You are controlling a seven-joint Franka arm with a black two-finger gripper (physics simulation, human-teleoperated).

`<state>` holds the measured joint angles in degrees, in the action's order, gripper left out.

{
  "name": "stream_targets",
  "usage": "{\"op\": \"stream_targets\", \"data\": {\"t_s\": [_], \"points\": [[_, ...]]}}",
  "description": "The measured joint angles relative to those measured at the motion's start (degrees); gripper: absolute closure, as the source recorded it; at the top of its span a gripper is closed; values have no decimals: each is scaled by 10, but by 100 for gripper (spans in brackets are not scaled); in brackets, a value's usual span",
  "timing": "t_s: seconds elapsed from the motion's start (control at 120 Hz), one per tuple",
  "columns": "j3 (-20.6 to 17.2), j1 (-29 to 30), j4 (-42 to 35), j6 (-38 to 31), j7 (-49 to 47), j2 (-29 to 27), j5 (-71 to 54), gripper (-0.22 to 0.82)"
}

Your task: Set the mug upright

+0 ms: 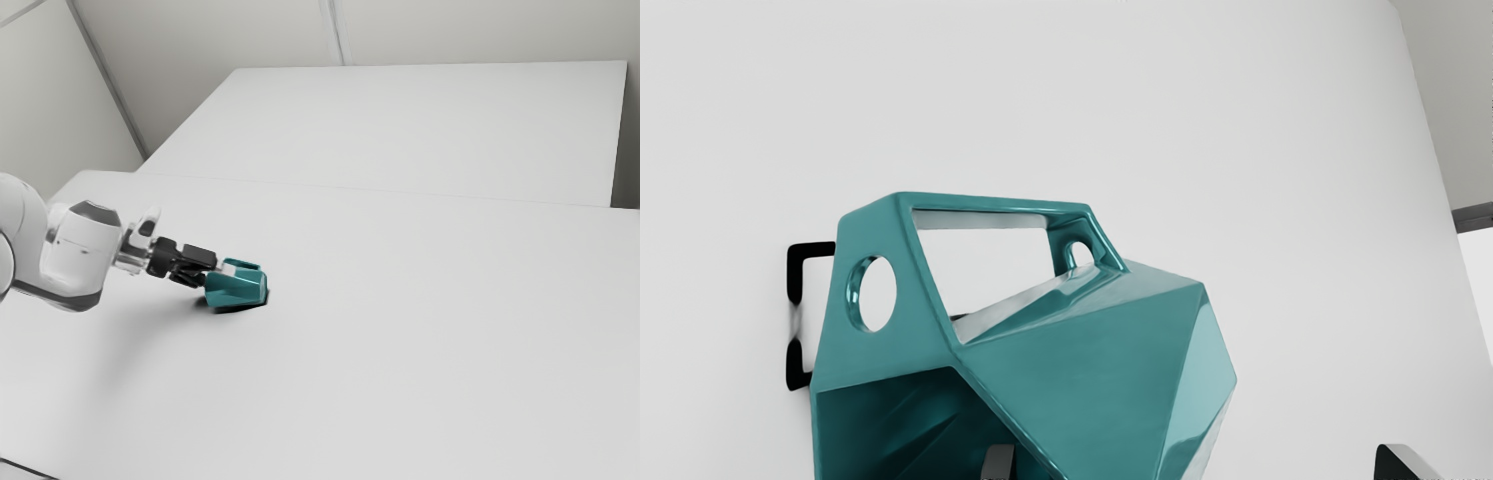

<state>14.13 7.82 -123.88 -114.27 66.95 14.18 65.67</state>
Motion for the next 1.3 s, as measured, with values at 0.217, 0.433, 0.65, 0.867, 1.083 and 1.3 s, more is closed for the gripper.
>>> {"op": "stream_targets", "data": {"t_s": [0.217,0.433,0.65,0.867,1.083,1.3], "points": [[-1,0,0,-2,17,0,2,28],[0,0,0,-4,28,0,2,52],[0,0,10,-5,35,-1,0,68],[-13,-1,42,-6,39,-2,-18,76],[-33,-1,95,-3,13,-15,-126,78],[-49,-1,158,26,-52,-33,-308,79]]}}
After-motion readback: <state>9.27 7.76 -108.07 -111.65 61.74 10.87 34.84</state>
